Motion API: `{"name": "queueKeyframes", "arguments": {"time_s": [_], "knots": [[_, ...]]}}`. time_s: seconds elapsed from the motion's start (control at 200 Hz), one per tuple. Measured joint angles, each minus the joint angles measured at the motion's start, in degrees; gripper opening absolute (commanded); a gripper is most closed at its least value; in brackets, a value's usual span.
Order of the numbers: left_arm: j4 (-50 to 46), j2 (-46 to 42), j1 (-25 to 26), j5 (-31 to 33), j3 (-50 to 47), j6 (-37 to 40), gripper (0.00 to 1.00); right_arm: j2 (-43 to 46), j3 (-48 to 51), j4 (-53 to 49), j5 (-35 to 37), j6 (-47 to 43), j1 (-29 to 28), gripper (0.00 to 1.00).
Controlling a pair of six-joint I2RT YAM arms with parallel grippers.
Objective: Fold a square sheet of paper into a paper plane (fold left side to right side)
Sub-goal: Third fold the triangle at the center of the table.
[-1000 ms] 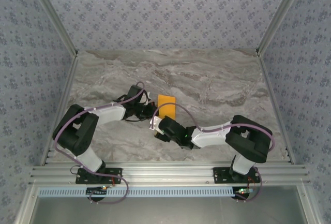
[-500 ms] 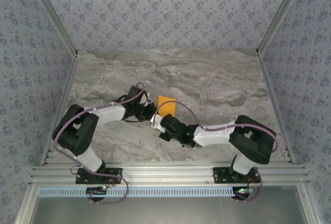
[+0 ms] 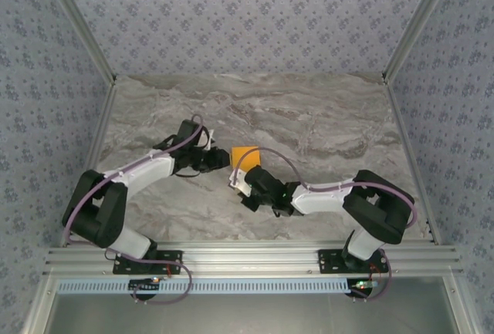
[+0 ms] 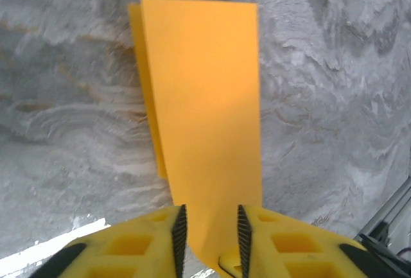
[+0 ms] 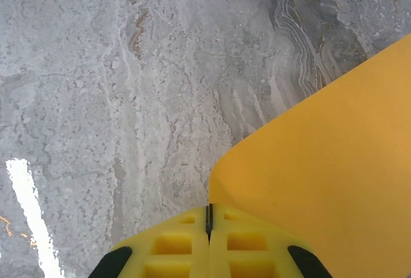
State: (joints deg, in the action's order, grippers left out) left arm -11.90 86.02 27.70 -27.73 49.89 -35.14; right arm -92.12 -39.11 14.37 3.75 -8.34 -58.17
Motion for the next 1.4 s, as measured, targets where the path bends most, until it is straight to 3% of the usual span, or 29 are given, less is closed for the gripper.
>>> {"name": "queueKeyframes", "arguments": {"time_s": [0.37, 0.635, 1.399], "knots": [[-1.8, 18.2, 1.9, -5.4, 18.0, 5.4, 0.14, 0.0, 0.0, 0.0, -6.0, 3.9, 3.3, 0.0], [-4.1, 30.0, 4.1, -6.6, 25.8, 7.3, 0.12, 0.0, 0.0, 0.0, -9.4, 6.5, 5.0, 0.0], [-6.3, 34.1, 4.7, -6.1, 27.3, 10.5, 0.1, 0.0, 0.0, -3.3, -22.7, 17.7, 18.2, 0.0]]}}
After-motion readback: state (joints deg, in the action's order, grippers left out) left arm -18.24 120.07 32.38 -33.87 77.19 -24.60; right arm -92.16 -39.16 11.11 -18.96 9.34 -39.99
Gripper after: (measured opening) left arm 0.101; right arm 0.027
